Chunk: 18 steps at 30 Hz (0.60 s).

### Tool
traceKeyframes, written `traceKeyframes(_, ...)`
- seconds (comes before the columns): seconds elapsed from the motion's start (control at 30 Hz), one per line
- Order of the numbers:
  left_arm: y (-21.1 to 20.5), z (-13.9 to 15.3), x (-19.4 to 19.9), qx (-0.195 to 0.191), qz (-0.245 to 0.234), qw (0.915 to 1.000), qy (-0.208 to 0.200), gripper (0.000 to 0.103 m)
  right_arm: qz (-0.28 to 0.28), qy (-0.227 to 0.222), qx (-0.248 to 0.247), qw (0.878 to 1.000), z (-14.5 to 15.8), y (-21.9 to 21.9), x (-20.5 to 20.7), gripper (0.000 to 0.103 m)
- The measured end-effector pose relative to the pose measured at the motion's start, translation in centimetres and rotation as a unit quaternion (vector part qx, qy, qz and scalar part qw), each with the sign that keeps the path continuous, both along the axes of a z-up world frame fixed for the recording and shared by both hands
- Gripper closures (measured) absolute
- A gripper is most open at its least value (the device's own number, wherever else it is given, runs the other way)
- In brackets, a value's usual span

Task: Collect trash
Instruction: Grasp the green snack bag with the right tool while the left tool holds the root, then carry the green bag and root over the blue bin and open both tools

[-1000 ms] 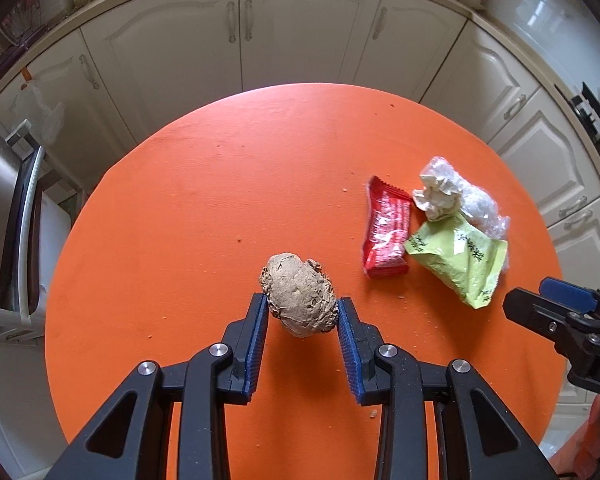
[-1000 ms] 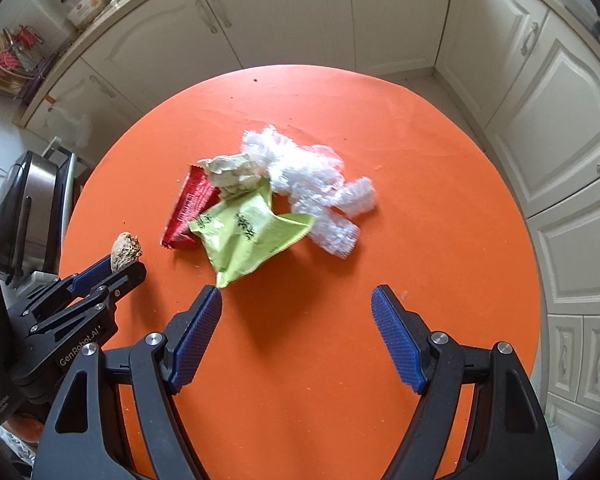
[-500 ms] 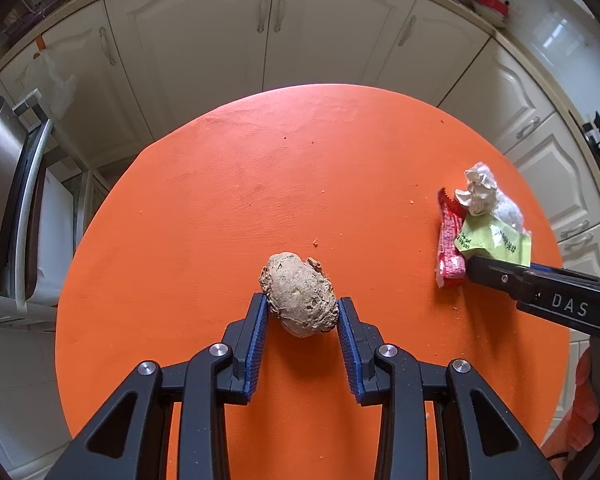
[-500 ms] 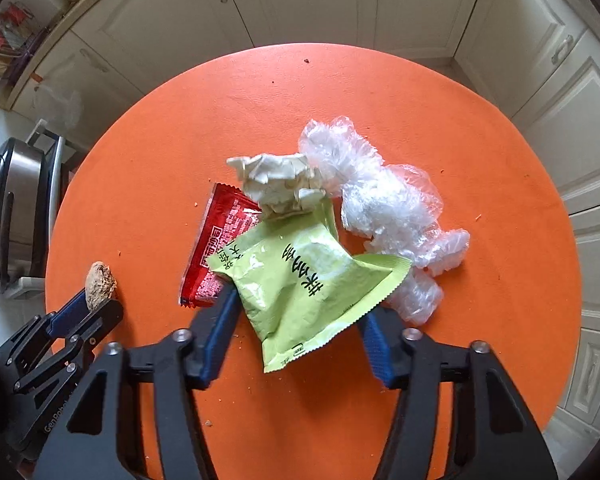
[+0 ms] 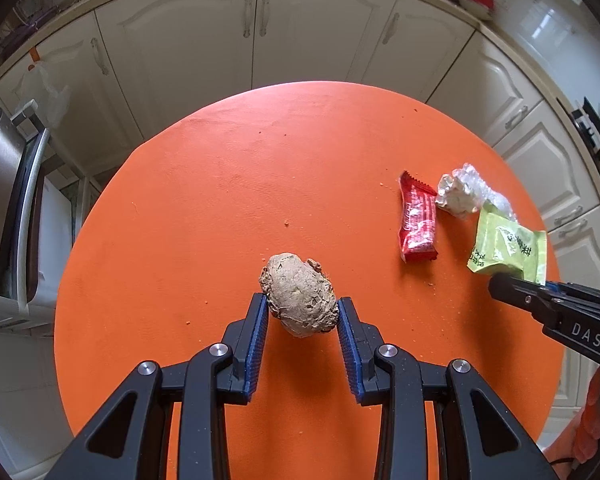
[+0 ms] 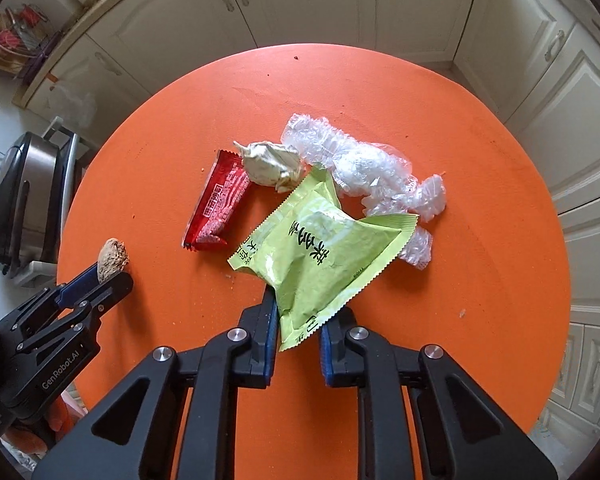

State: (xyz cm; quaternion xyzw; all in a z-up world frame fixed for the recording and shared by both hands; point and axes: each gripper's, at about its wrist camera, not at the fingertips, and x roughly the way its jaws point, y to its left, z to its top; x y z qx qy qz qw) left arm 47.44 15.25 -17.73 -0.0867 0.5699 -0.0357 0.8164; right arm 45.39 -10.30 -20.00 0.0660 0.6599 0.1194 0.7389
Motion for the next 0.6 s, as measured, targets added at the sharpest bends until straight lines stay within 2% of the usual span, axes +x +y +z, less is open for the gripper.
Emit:
traceKeyframes(0.4,-4.0,2.9,-3.3,-0.003,-0.05,0.9985,-0.02,0.072,-0.038,-0.025,0.006,0.999,3.2,-4.3,-4.1,0.087)
traceKeyframes(0.6,-6.0,3.9,-4.9,-0.005,-0.07,0.9972,-0.025,0.072,-0.039,-0.023,0.045,0.998,4.1,-4.4,-5.7,0.087)
